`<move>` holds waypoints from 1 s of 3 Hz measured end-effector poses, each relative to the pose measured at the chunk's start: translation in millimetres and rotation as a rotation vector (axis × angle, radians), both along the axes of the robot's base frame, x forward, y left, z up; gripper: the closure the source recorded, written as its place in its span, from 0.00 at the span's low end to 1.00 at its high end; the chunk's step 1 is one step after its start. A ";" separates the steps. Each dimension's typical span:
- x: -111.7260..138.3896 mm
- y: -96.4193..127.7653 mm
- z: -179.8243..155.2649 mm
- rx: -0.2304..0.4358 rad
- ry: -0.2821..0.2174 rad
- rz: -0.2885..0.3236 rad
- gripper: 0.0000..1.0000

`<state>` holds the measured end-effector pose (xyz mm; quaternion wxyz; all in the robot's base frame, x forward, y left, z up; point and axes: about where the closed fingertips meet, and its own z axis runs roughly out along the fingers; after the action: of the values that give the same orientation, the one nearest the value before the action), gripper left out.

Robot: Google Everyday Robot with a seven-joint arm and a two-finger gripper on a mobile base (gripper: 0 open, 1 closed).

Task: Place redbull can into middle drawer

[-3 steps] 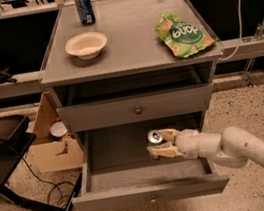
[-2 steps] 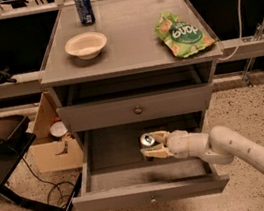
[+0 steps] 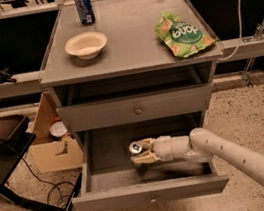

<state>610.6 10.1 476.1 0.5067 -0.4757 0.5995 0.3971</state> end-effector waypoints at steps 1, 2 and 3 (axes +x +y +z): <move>7.0 11.9 -23.8 0.040 0.004 0.014 1.00; 8.8 13.0 -29.5 0.047 0.007 0.012 0.85; 8.7 13.0 -29.5 0.047 0.007 0.013 0.62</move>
Offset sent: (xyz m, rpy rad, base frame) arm 0.0070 0.0119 -0.0238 0.0397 0.0040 0.0142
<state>619.4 23.2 446.6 0.5133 -0.4659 0.5886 0.4160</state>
